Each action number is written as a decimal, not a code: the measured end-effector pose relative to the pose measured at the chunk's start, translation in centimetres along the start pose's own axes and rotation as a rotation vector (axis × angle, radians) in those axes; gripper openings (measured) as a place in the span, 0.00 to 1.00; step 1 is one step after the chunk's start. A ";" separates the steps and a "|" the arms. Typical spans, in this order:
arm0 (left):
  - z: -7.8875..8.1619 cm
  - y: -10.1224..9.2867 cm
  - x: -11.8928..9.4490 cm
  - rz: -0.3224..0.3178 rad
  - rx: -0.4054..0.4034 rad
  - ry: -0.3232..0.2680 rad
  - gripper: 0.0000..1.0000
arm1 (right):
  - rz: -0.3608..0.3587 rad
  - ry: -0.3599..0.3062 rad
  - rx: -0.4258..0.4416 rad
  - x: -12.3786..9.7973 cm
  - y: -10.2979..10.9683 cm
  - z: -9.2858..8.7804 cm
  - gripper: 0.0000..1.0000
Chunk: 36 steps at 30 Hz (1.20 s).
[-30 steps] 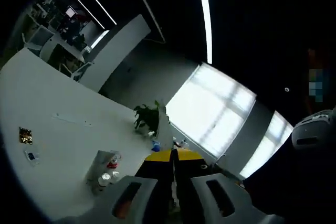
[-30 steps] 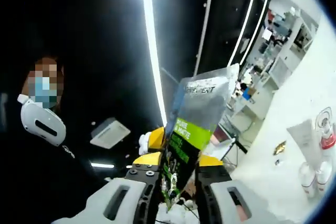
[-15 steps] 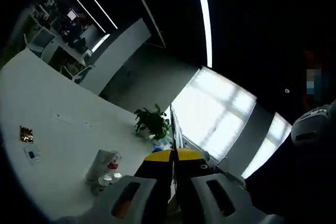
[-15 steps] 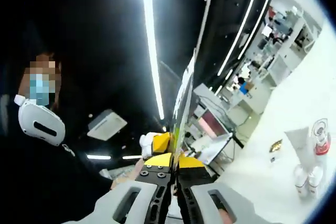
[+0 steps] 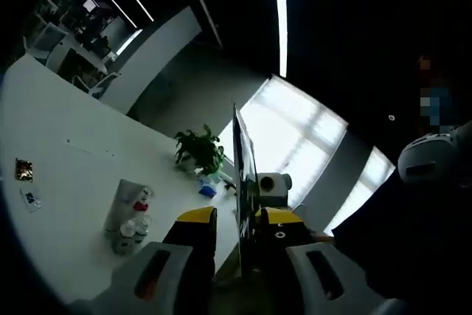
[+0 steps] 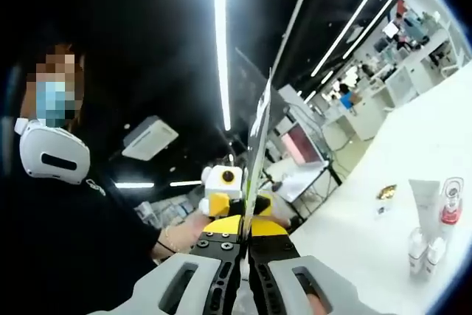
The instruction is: Arrange the skincare products in the storage area until every visible bottle or jar stands upright without overlapping.
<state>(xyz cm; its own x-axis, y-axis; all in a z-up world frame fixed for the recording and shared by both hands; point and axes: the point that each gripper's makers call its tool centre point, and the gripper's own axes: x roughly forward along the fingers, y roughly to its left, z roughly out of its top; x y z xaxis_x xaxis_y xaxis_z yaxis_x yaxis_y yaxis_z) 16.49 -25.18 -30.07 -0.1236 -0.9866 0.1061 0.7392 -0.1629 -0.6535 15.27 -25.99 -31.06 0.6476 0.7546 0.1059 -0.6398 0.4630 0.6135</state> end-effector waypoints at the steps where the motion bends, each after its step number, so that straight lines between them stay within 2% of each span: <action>1: 0.0 0.0 0.0 -0.002 -0.009 -0.007 0.16 | -0.008 0.005 -0.001 0.0 -0.2 -0.1 0.00; 3: 0.1 0.2 -0.2 -0.001 -0.020 -0.022 0.15 | -0.016 0.013 0.001 0.0 -0.3 -0.1 0.00; 8: 0.2 0.9 -0.6 0.024 -0.025 -0.047 0.01 | -0.032 0.032 0.011 -0.1 -0.4 -0.3 0.00; 13: -0.1 1.3 -0.8 0.051 -0.041 -0.057 0.00 | -0.056 0.051 0.006 -0.2 -0.6 -0.8 0.00; 19: -0.5 1.5 -1.0 0.062 -0.070 -0.065 0.00 | -0.075 0.065 -0.180 -0.2 -0.4 -1.1 0.01; 22: -0.4 1.5 -1.2 0.045 -0.122 -0.086 0.00 | -0.072 0.071 -0.213 -0.1 0.1 -1.3 0.17; 24: -0.3 1.6 -1.3 0.046 -0.138 -0.102 0.00 | -0.080 0.089 -0.218 0.0 0.0 -1.7 0.35; 27: -0.3 1.8 -1.5 0.054 -0.146 -0.105 0.00 | -0.120 0.125 -0.238 0.2 -0.5 -2.7 0.57; 32: -0.3 2.2 -1.9 0.053 -0.176 -0.122 0.00 | -0.149 0.135 -0.244 0.0 -0.9 -3.5 0.71; 36: -0.4 2.7 -2.2 0.066 -0.192 -0.132 0.00 | -0.229 0.102 -0.314 -0.5 -2.0 -3.3 0.91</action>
<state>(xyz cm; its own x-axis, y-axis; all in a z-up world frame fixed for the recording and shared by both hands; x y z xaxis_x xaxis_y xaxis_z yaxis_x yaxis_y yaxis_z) 18.54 -23.47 -32.37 0.0174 -0.9890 0.1471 0.6019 -0.1072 -0.7913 14.86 -25.82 -34.94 0.7541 0.6500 -0.0934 -0.5891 0.7324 0.3414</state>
